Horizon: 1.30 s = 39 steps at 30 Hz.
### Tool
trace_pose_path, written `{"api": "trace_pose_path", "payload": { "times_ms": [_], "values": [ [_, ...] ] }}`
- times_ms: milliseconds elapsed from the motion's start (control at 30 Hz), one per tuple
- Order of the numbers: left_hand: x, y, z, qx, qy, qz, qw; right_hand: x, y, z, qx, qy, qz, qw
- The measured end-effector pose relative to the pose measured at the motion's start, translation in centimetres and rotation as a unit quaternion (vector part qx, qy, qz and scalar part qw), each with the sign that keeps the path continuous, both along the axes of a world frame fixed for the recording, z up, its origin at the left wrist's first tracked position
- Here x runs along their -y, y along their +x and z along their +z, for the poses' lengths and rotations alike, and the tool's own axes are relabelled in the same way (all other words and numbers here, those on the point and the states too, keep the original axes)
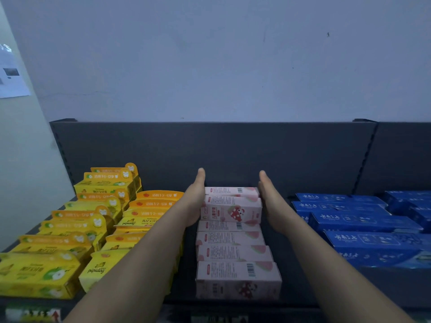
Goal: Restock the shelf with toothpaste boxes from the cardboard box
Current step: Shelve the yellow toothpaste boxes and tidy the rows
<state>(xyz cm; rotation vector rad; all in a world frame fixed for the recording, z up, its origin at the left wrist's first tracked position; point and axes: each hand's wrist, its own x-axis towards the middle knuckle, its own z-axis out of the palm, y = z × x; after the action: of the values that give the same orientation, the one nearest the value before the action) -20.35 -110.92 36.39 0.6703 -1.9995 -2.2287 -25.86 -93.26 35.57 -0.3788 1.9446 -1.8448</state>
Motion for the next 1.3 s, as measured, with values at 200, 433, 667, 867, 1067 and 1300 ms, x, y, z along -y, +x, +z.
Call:
{"api": "trace_pose_path", "payload": {
  "times_ms": [200, 433, 667, 867, 1067, 1300],
  "values": [
    [-0.6, 1.5, -0.2, -0.027, -0.009, 0.02, 0.999, -0.1, 1.2, -0.2, -0.018, -0.017, 0.012, 1.0],
    [-1.1, 1.3, 0.8, -0.026, 0.018, 0.029, 0.999, 0.9, 0.2, 1.0, 0.005, -0.077, 0.008, 0.997],
    [0.1, -1.8, 1.9, -0.04, 0.014, 0.034, 0.999, 2.2, -2.8, 1.1, 0.005, -0.093, -0.01, 0.996],
    [0.8, -2.8, 0.5, -0.015, 0.007, 0.036, 0.999, 2.7, -3.5, -0.2, 0.027, -0.079, 0.015, 0.996],
    [0.8, -2.8, 0.6, -0.012, 0.025, 0.033, 0.999, 3.0, -3.9, 0.1, 0.02, -0.059, -0.001, 0.998],
    [0.7, -2.7, 0.4, -0.021, -0.001, 0.053, 0.998, 3.2, -5.0, -0.8, 0.018, -0.045, -0.005, 0.999]
  ]
}}
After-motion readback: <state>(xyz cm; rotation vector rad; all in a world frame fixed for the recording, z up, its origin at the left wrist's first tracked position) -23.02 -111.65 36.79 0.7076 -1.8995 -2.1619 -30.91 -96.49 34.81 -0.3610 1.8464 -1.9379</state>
